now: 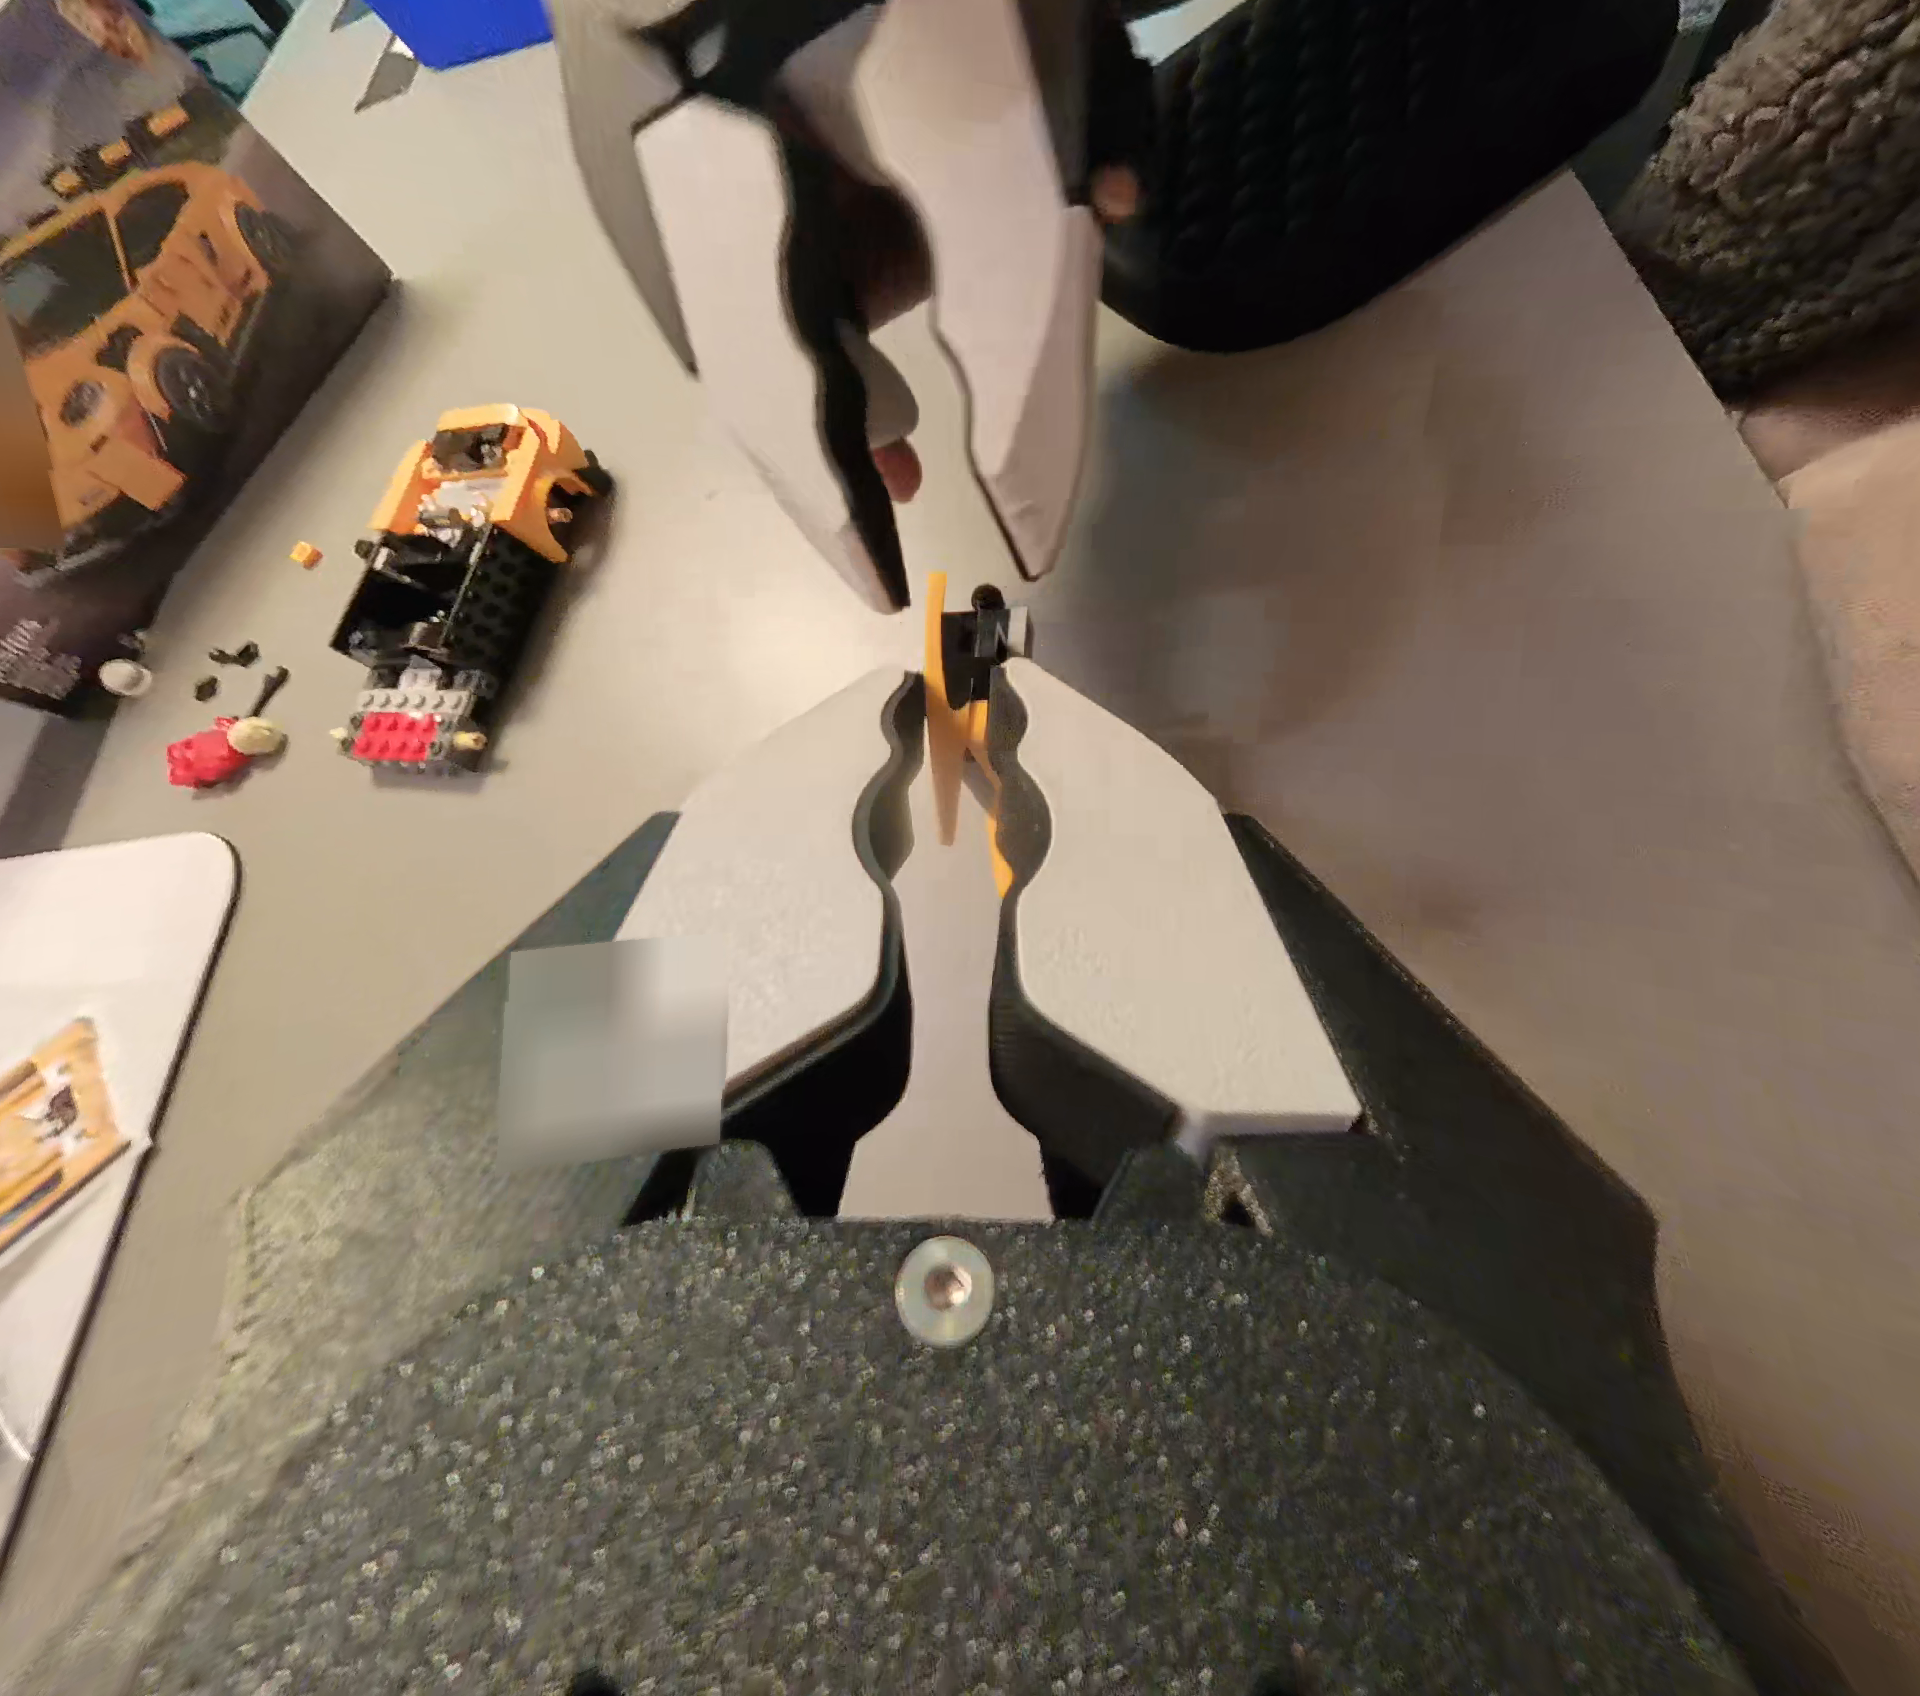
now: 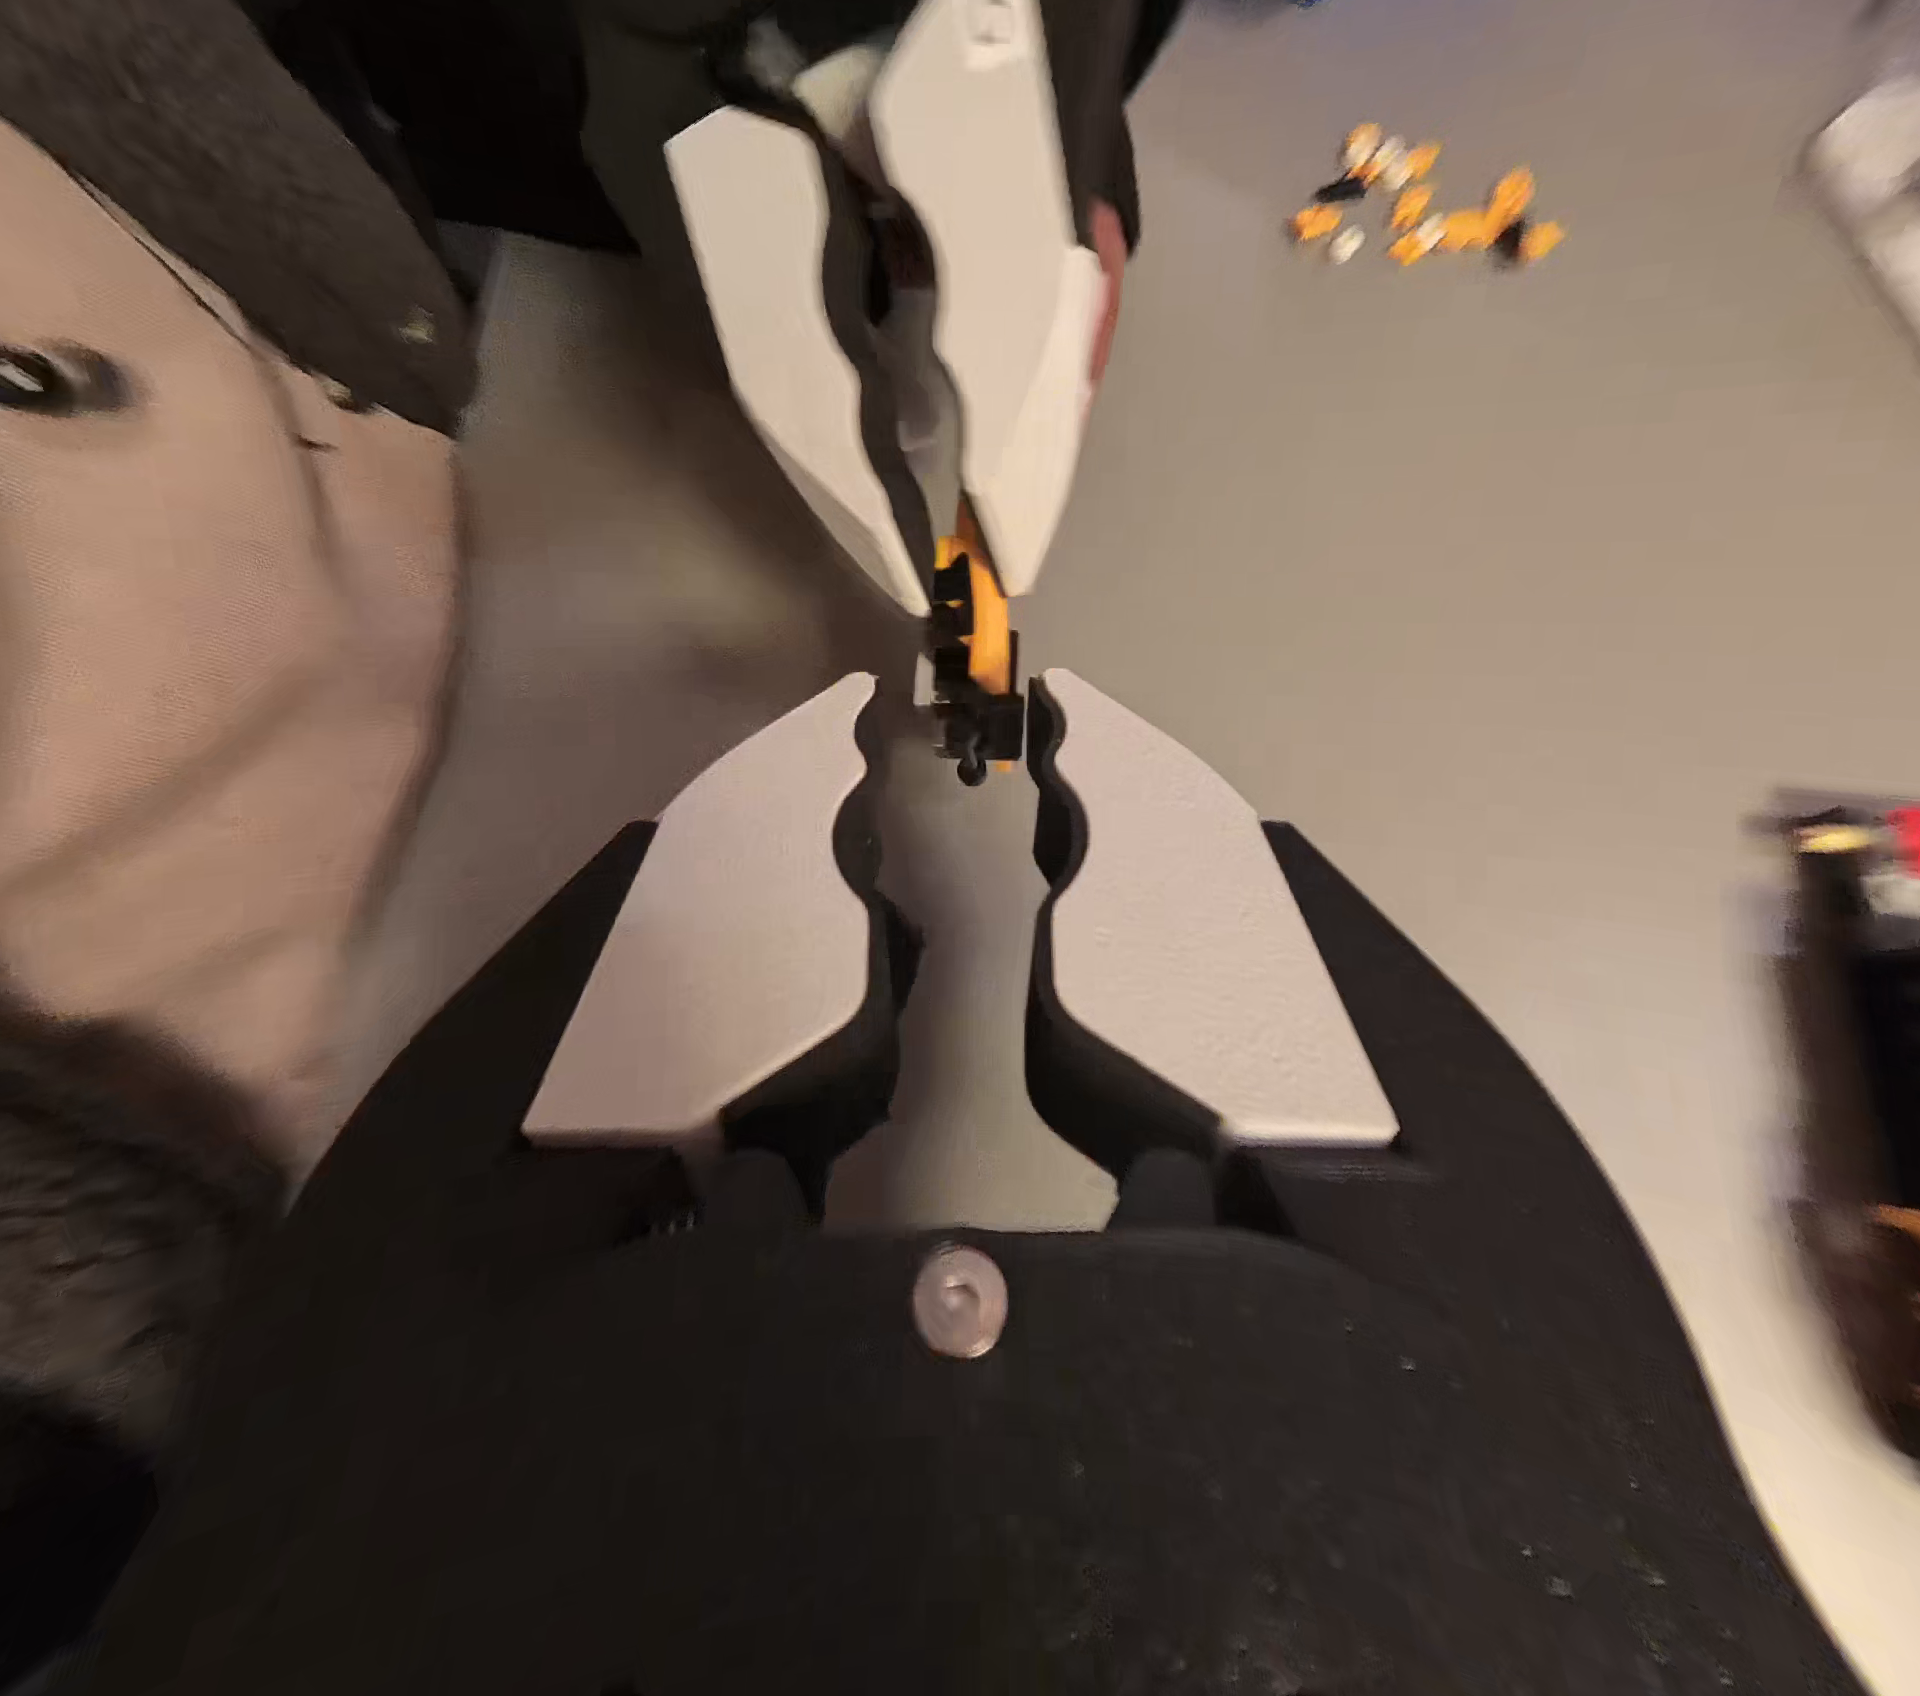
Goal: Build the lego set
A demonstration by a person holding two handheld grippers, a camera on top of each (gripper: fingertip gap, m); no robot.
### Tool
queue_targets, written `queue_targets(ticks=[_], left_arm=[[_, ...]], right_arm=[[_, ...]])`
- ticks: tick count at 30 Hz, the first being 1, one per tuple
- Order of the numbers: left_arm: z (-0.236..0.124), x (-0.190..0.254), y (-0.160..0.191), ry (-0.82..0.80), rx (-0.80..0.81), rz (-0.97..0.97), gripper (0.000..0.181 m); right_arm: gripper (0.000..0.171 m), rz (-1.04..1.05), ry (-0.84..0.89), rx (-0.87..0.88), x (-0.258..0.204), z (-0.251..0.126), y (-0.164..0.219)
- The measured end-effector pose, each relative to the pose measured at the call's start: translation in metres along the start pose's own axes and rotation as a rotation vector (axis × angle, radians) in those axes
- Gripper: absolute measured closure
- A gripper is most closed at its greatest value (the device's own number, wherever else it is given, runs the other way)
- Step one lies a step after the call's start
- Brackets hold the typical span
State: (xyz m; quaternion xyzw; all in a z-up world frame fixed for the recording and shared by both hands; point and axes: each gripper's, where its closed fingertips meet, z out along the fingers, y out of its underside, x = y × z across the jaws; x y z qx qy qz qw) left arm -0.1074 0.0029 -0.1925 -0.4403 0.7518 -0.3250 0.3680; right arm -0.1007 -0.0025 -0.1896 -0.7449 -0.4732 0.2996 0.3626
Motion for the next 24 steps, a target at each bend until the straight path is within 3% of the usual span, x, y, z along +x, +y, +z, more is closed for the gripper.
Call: queue_targets(ticks=[5,24], left_arm=[[0.003,0.001,0.002,0.038,0.011,-0.063,0.17],[0.014,0.017,0.02,0.196,-0.033,-0.205,0.17]], right_arm=[[0.148,-0.173,0.208,0.036,0.004,0.009,-0.001],[0.15,-0.249,0.176,-0.017,-0.005,0.03,0.02]])
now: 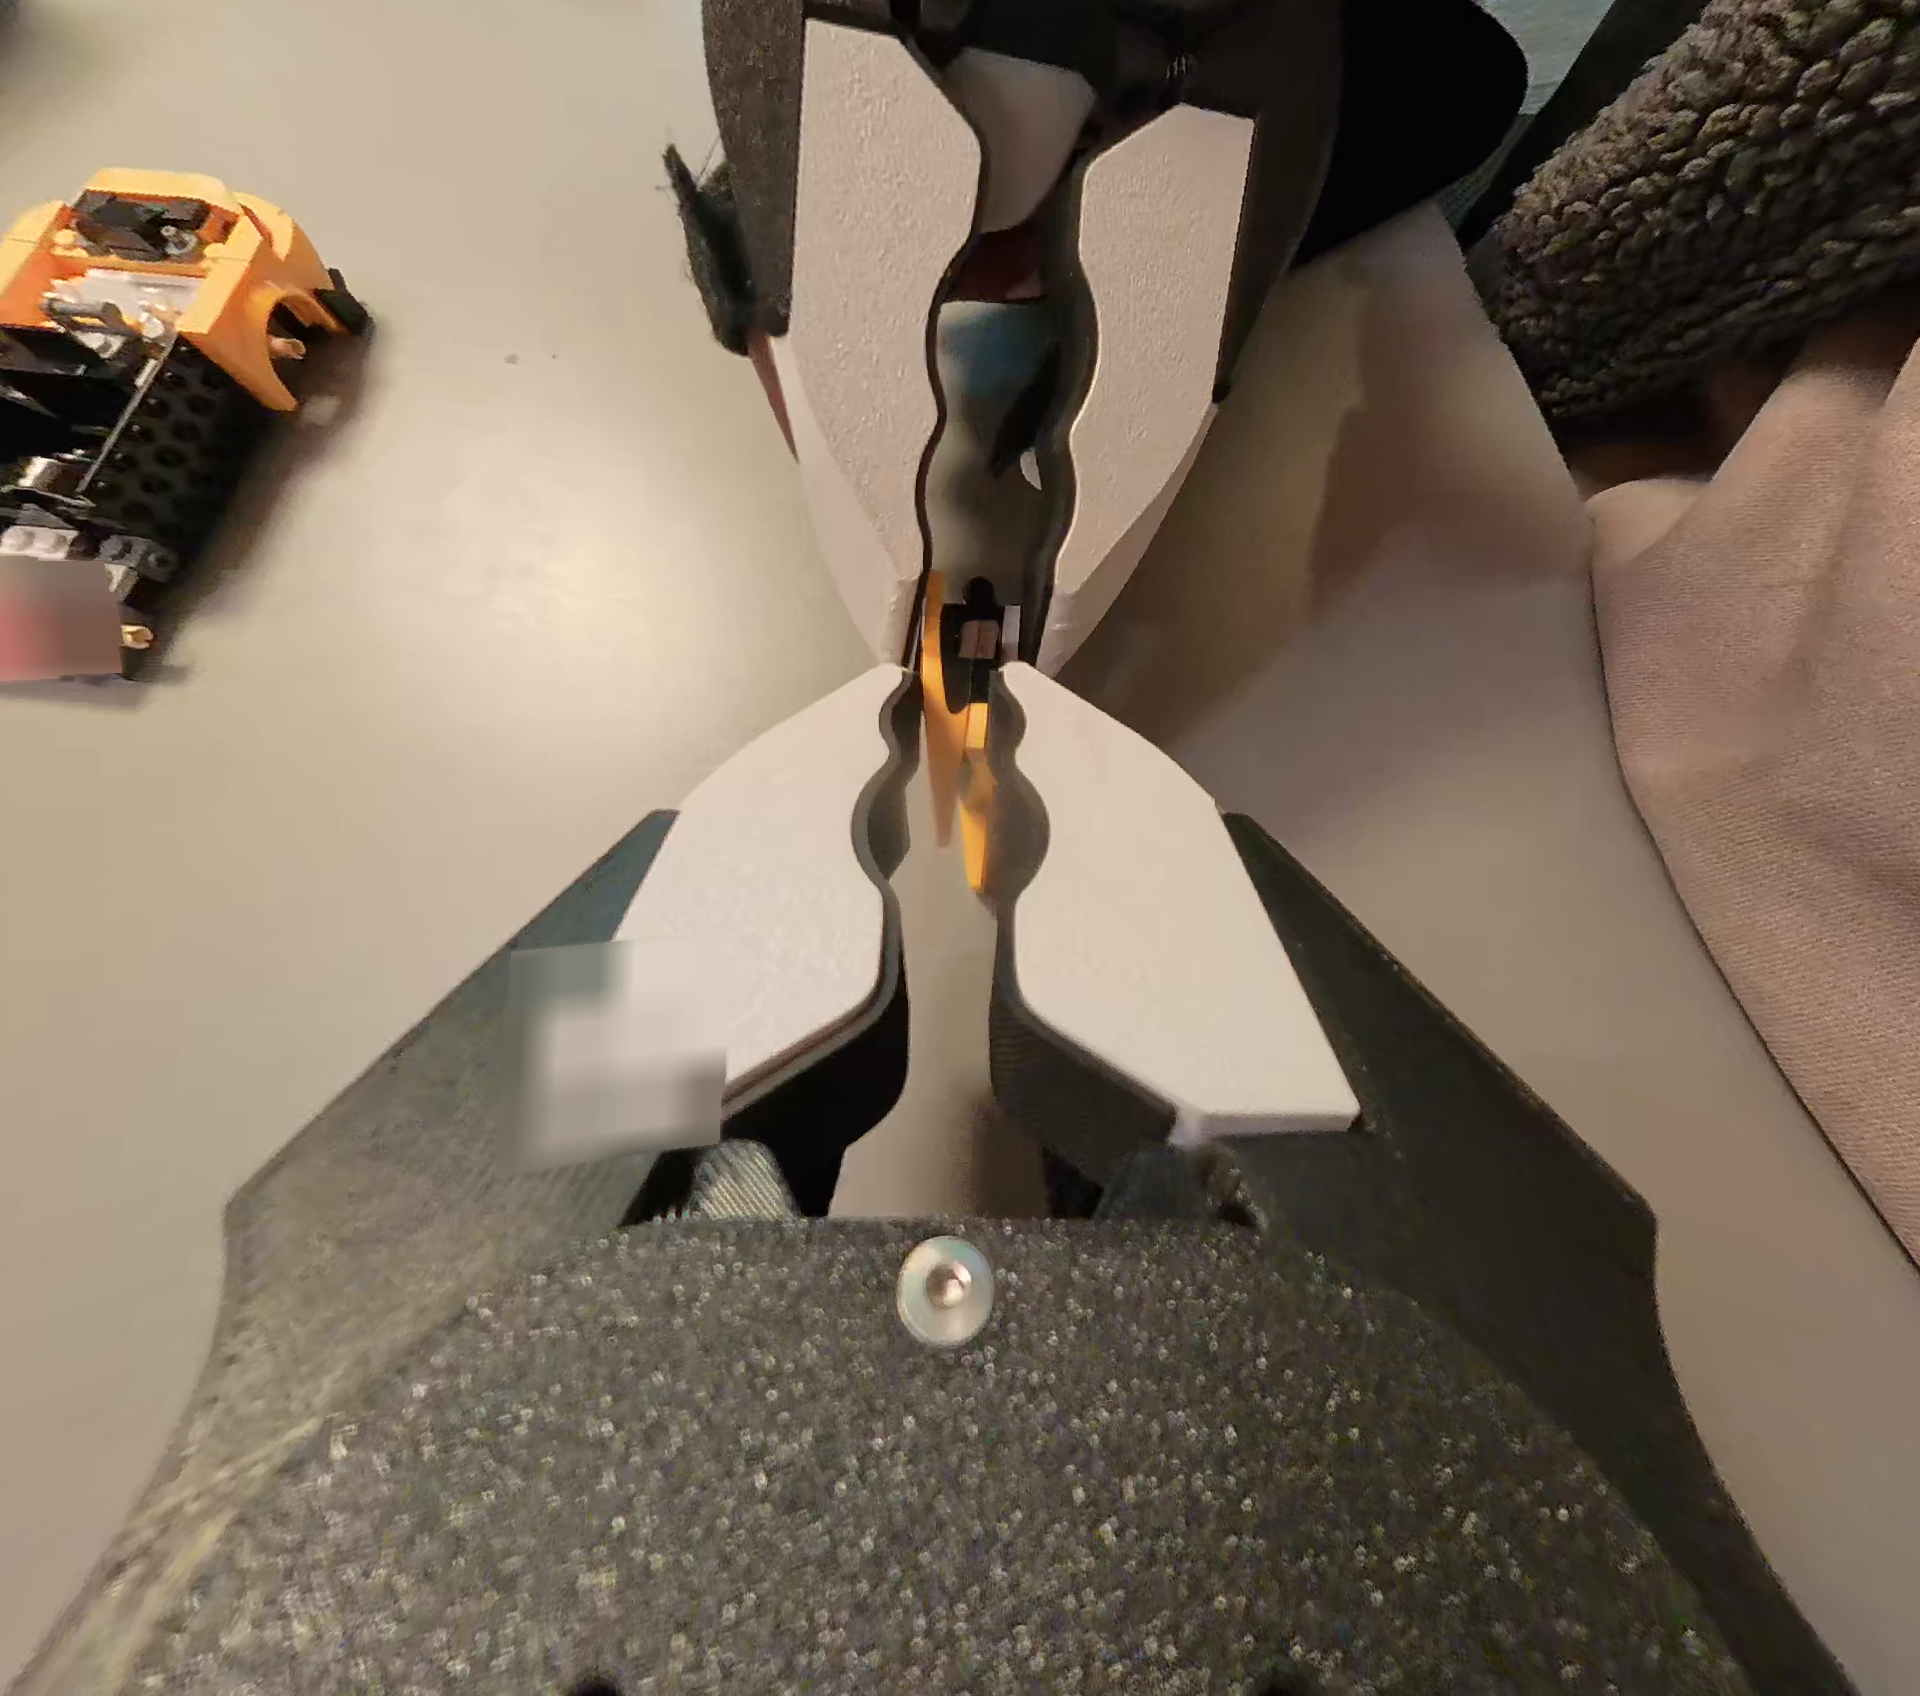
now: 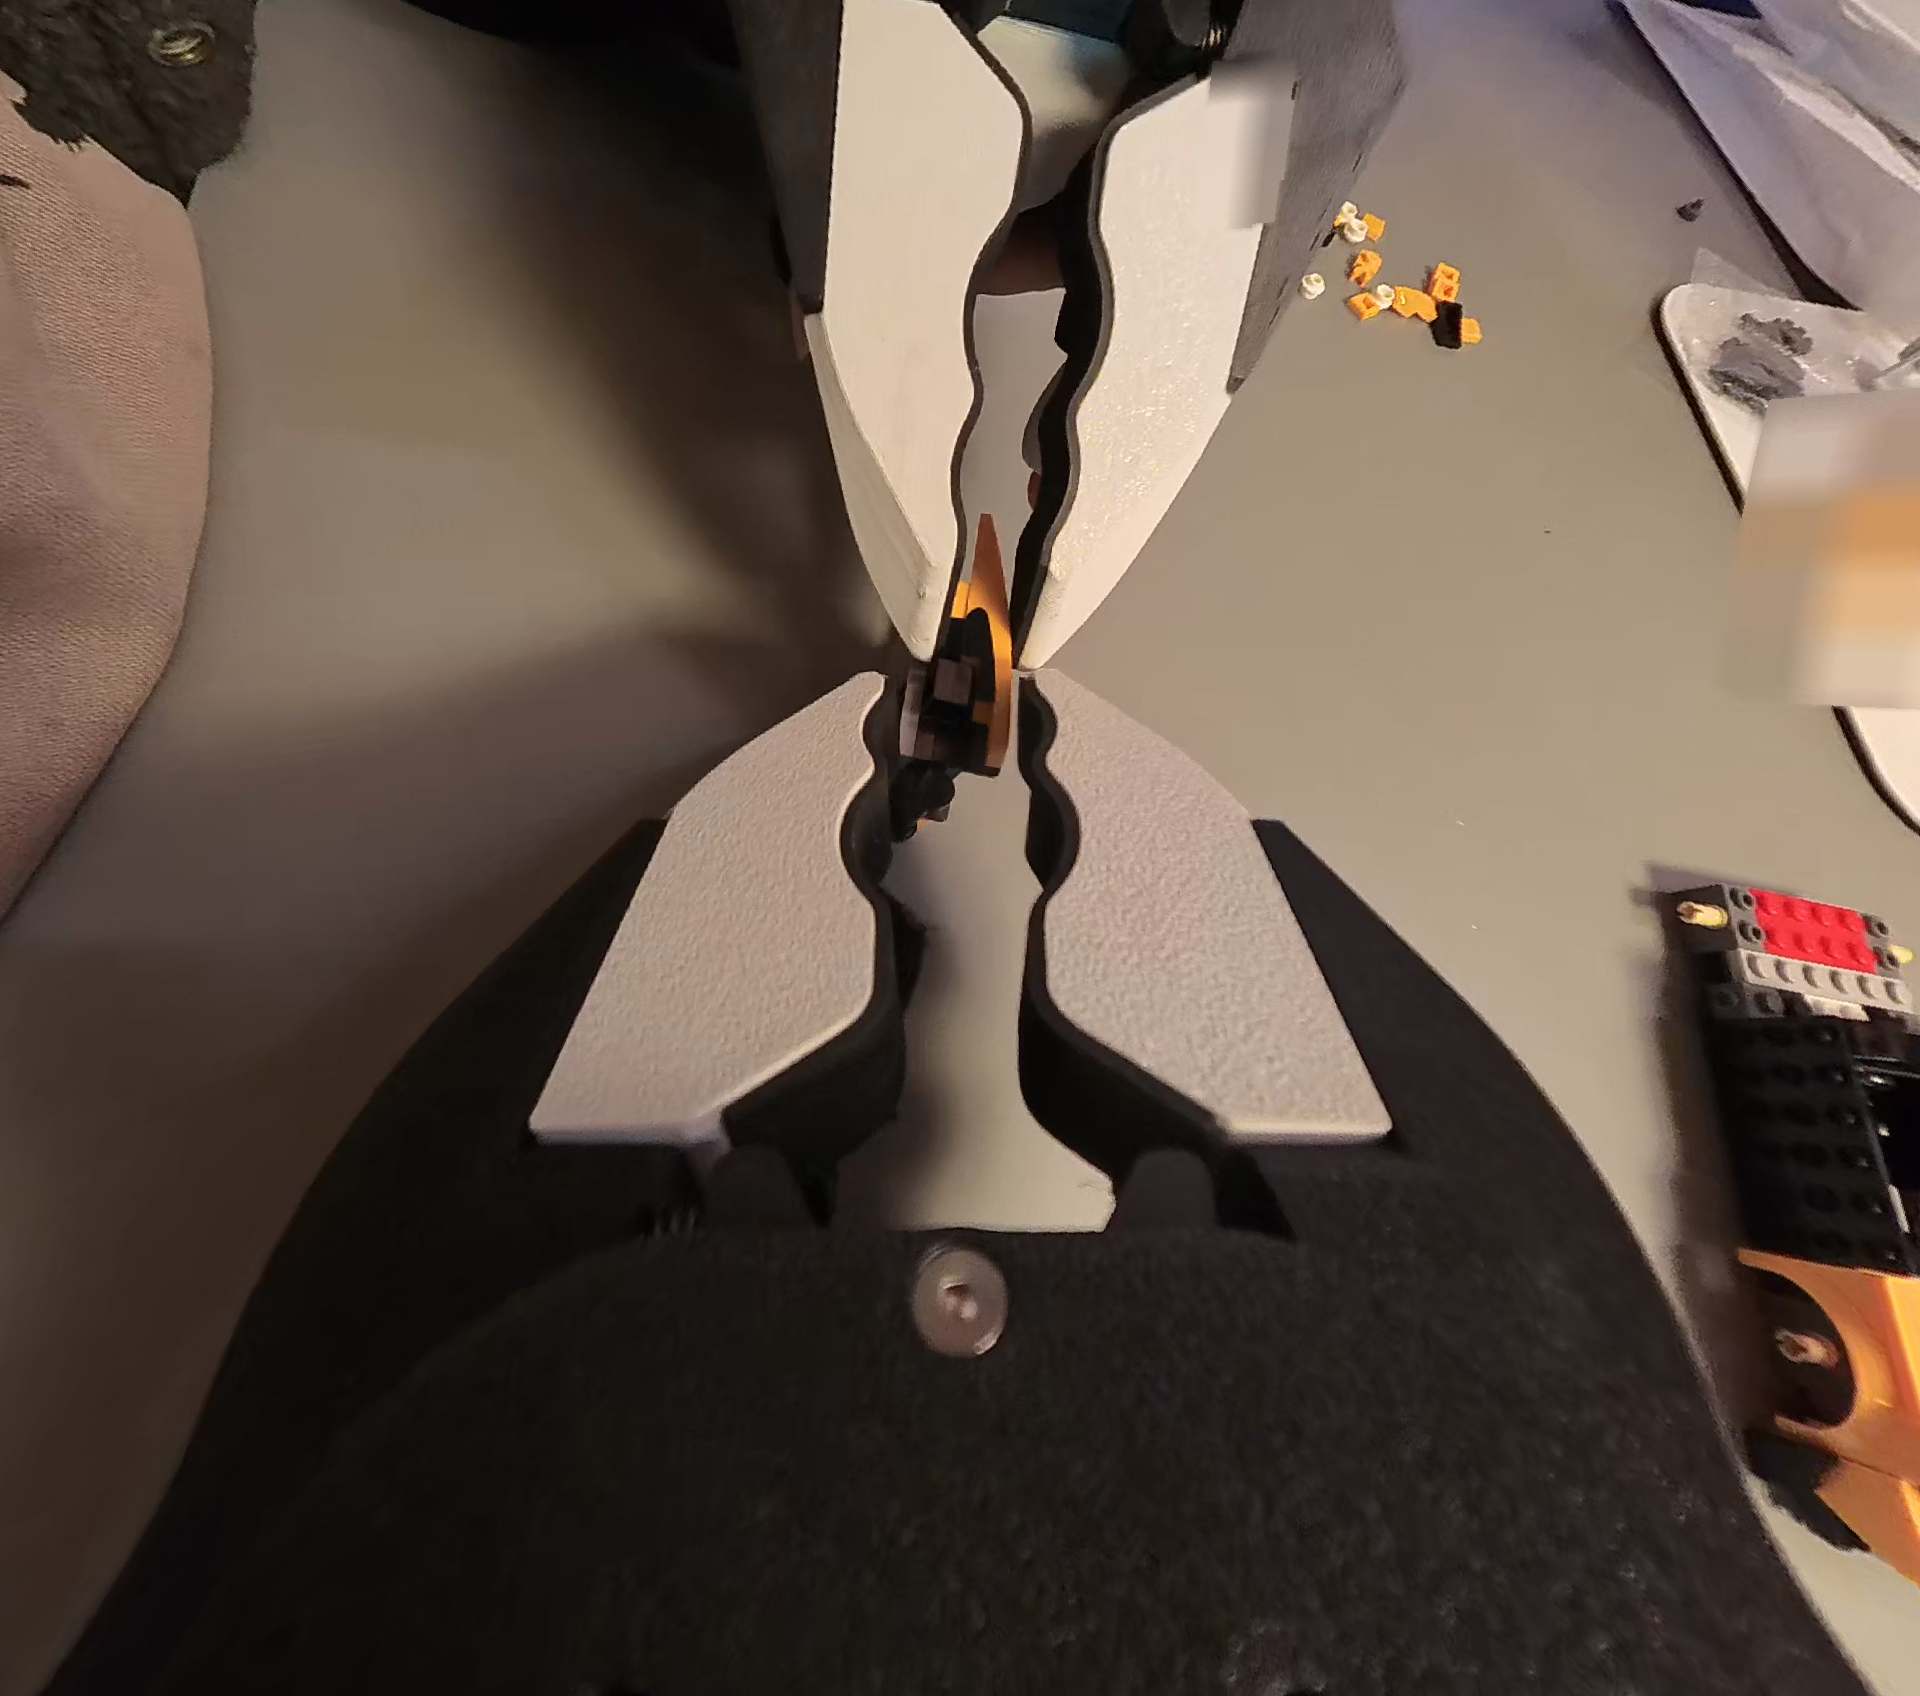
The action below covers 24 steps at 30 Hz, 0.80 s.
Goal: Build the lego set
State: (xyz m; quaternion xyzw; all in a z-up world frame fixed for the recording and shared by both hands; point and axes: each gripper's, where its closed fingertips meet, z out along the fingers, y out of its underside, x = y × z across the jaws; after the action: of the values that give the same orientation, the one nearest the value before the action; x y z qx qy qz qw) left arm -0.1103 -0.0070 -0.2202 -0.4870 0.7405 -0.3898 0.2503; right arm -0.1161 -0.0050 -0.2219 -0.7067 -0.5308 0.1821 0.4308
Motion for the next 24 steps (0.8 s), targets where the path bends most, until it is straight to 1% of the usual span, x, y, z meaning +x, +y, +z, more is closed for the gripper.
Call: queue_targets(ticks=[11,14,16,18,24], left_arm=[[-0.001,0.0042,0.0022,0.053,0.008,-0.024,0.169],[-0.0013,0.007,0.0056,0.071,-0.006,-0.001,0.16],[-0.0023,0.0065,0.0065,0.058,-0.011,0.033,0.158],[-0.0038,0.0049,0.0067,0.038,-0.017,0.063,0.159],[-0.0055,0.0003,0.0067,-0.02,-0.033,0.131,0.169]], right_arm=[[0.152,0.026,-0.011,0.015,-0.0024,0.0021,0.0001],[0.153,0.04,-0.012,0.02,-0.0014,0.0022,0.0001],[0.153,0.043,-0.009,0.021,-0.0005,0.0022,0.0003],[0.153,0.047,-0.008,0.02,-0.0001,0.0021,0.0004],[0.153,0.053,-0.014,0.017,-0.0003,0.0023,0.0003]])
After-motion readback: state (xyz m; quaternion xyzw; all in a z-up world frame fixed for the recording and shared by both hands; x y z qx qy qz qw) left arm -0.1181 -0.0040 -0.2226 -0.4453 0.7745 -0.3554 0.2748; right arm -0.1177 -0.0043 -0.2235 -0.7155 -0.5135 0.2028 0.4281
